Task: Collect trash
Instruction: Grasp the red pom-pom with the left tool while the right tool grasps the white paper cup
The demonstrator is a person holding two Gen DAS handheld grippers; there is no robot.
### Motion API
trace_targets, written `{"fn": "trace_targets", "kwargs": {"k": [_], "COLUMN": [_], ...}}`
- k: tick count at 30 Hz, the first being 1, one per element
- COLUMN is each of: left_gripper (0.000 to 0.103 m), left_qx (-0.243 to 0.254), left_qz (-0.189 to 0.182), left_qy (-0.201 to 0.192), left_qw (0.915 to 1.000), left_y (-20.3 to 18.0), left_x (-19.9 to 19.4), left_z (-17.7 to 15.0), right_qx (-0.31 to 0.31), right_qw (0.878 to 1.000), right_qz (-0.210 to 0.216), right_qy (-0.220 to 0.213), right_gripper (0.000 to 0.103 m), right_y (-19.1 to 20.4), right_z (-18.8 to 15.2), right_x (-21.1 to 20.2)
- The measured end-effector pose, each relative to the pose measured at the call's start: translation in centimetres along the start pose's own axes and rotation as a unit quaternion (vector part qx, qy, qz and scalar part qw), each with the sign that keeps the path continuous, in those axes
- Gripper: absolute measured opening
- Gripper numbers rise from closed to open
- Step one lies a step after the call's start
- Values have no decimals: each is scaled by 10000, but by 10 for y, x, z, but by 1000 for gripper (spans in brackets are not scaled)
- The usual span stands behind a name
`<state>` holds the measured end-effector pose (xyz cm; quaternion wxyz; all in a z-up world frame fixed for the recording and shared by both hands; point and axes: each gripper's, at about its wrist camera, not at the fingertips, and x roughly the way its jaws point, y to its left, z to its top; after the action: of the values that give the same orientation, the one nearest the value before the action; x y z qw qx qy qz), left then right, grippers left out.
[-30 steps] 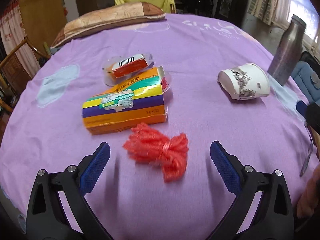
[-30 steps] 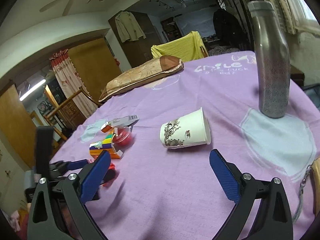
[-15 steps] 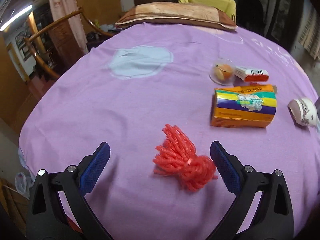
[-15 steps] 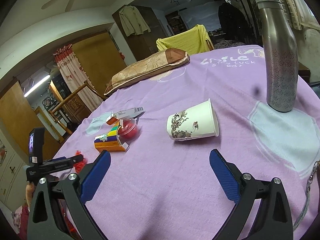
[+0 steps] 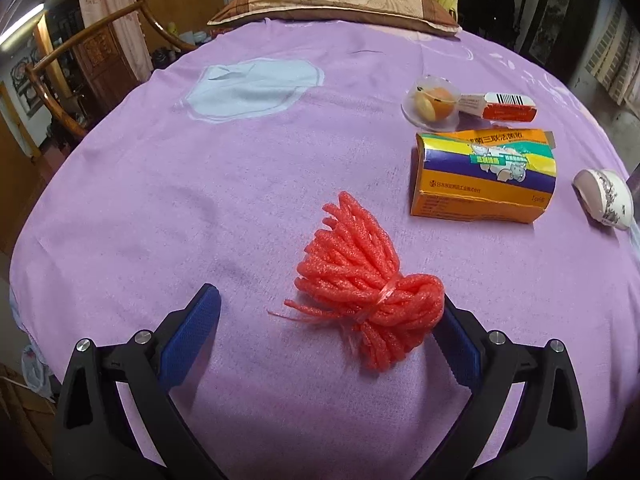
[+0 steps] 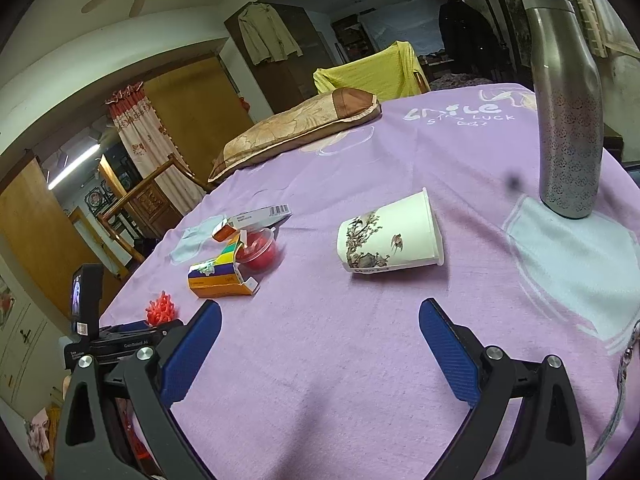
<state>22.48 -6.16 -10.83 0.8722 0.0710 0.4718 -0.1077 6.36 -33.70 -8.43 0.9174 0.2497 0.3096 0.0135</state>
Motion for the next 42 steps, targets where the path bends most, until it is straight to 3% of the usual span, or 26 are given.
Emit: {"fn": "trace_targets", "kwargs": {"k": [15, 19, 23, 29, 40, 42], "left_gripper": [96, 96, 96, 96, 96, 96], "left_qx": [-147, -135, -162, -165, -200, -199], "left_qz": [-150, -149, -192, -235, -272, -274], "left_qy": [-118, -119, -147, -173, -197, -199], "left_qw": [9997, 9997, 9996, 9994, 9992, 9992], "left_y": [6, 7, 8, 8, 9, 10], "left_x": [-3, -4, -4, -5, -5, -5], "left_z": [-3, -4, -4, -5, -5, -5], "right_qx": [83, -427, -1156, -884, -861, -971], "right_qw": [9995, 9940, 9786, 9781, 9688, 9711], "right_qz": [-141, -810, -1589, -1664, -2104, -2007], "right_qy": [286, 598, 606, 889, 990, 853], "right_gripper": [97, 97, 97, 97, 97, 81], "right_y": [-2, 7, 22, 9, -14, -9], "right_z": [1, 11, 33, 56, 54, 53], "right_x": [10, 26, 44, 79, 108, 103]}}
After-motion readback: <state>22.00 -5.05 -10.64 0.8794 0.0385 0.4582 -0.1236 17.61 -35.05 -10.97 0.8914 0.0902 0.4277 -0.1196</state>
